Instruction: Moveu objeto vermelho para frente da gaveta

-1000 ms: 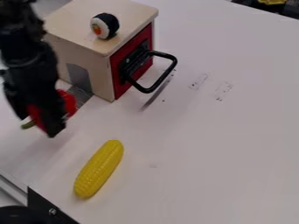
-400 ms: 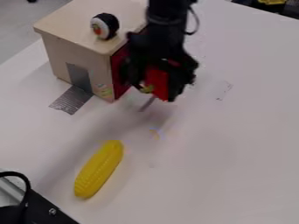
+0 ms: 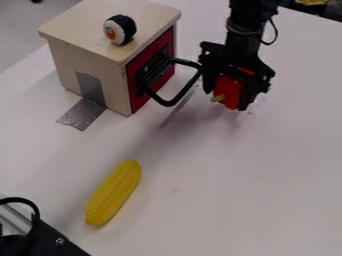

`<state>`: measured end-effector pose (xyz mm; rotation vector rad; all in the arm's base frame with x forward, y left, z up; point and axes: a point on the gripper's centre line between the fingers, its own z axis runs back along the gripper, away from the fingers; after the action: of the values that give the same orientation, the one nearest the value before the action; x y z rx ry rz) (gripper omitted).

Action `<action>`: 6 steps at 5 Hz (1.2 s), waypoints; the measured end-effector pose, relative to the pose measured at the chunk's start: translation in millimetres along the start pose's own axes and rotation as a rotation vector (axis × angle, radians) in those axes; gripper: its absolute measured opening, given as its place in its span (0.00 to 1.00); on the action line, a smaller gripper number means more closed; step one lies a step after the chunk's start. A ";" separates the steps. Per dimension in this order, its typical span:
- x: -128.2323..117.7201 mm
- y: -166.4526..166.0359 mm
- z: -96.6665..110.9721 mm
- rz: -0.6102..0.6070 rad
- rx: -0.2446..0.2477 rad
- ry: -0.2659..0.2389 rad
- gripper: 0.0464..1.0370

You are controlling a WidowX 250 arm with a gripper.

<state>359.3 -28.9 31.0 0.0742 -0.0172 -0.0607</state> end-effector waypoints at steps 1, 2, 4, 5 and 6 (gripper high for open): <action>12.7 -5.1 -13.7 -0.009 -0.005 0.028 0.85; 13.8 -8.0 -16.4 -0.011 -0.021 0.045 0.85; 9.8 -5.9 -0.1 0.006 0.010 0.005 0.96; 11.8 -4.5 47.9 0.020 0.050 -0.136 0.96; 7.8 -2.5 71.8 0.043 0.045 -0.187 0.96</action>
<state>365.5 -37.2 102.5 0.1132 -0.2067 -0.0244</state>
